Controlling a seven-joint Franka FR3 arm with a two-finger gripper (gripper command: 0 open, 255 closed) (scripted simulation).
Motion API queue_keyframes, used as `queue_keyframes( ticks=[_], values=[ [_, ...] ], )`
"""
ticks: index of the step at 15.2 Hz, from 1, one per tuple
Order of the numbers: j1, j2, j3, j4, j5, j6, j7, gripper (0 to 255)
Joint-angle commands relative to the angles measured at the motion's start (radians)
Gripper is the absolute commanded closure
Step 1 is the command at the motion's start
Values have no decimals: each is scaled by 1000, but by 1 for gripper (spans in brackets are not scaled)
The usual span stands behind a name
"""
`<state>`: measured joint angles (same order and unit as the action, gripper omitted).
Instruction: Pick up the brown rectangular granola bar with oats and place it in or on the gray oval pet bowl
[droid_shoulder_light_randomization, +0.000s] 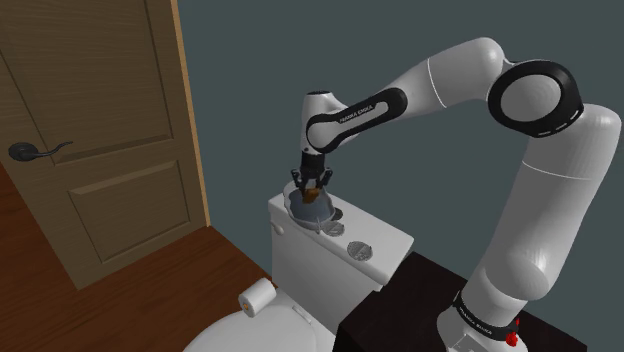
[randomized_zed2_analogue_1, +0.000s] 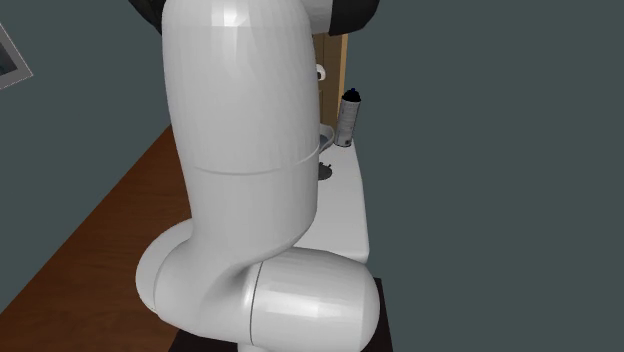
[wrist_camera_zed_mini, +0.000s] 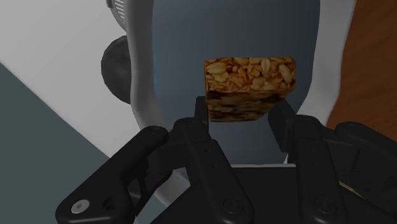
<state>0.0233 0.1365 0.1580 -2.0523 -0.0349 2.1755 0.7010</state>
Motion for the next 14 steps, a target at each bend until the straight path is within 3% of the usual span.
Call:
queue_keyframes(
  ticks=[1, 7, 8, 14],
  values=[
    [0, 1, 0, -8, 0, 8, 1, 255],
    [0, 1, 0, -8, -1, 8, 1, 255],
    [0, 1, 1, -7, 0, 8, 2, 0],
    [0, -14, 1, 9, 3, -23, -1, 0]
  ],
)
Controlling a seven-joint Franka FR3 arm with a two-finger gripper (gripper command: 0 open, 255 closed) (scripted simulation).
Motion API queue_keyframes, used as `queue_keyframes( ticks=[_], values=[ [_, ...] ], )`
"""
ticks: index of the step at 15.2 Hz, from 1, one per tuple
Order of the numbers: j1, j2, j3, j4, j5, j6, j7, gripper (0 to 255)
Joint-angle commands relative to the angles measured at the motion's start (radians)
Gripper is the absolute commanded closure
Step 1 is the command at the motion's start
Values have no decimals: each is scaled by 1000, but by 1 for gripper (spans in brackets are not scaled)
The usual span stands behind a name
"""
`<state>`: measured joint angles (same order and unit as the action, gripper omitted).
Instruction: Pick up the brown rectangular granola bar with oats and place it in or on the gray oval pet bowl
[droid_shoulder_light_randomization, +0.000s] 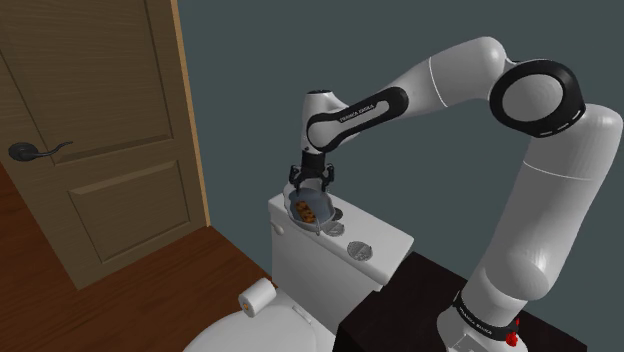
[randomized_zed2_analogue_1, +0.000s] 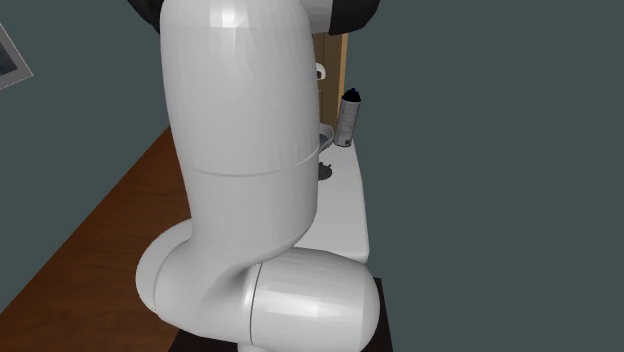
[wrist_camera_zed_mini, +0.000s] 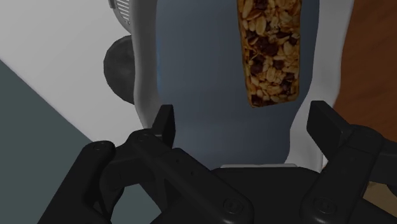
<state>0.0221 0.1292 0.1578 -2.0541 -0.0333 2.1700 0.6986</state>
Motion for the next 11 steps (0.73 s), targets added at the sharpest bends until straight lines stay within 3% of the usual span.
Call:
queue_keyframes(
  ticks=[1, 3, 11],
  values=[
    [0, -21, 2, 28, 5, -49, -1, 0],
    [0, -44, 2, 62, 10, -105, -5, 0],
    [0, -44, 2, 62, 10, -105, -5, 0]
  ],
)
